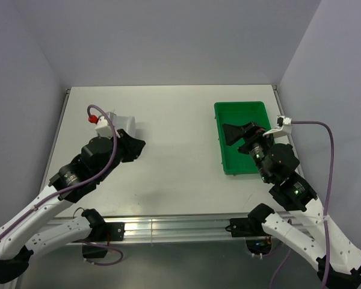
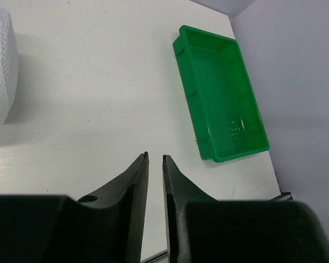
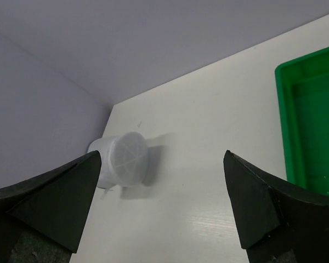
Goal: Place the bra in the laundry bag and zip it closed
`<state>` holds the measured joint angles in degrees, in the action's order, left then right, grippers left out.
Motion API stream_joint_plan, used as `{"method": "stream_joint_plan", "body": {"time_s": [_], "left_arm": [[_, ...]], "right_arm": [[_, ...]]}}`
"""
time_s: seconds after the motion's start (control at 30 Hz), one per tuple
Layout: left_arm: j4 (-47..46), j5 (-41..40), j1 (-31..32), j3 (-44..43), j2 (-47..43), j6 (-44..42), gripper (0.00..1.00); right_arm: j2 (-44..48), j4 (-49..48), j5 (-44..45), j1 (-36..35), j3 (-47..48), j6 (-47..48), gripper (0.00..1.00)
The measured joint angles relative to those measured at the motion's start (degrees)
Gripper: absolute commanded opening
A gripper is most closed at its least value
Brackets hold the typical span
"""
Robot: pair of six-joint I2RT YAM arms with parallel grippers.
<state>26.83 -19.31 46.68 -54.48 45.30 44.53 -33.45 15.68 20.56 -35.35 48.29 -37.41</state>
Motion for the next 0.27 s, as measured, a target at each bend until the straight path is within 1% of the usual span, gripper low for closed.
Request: {"method": "stream_joint_plan", "body": {"time_s": [0.27], "left_arm": [[0.0,0.3,0.0,0.0,-0.2,-0.5,0.24]], "right_arm": [[0.3,3.8,2.4,0.0,-0.5,1.7,1.00]]}}
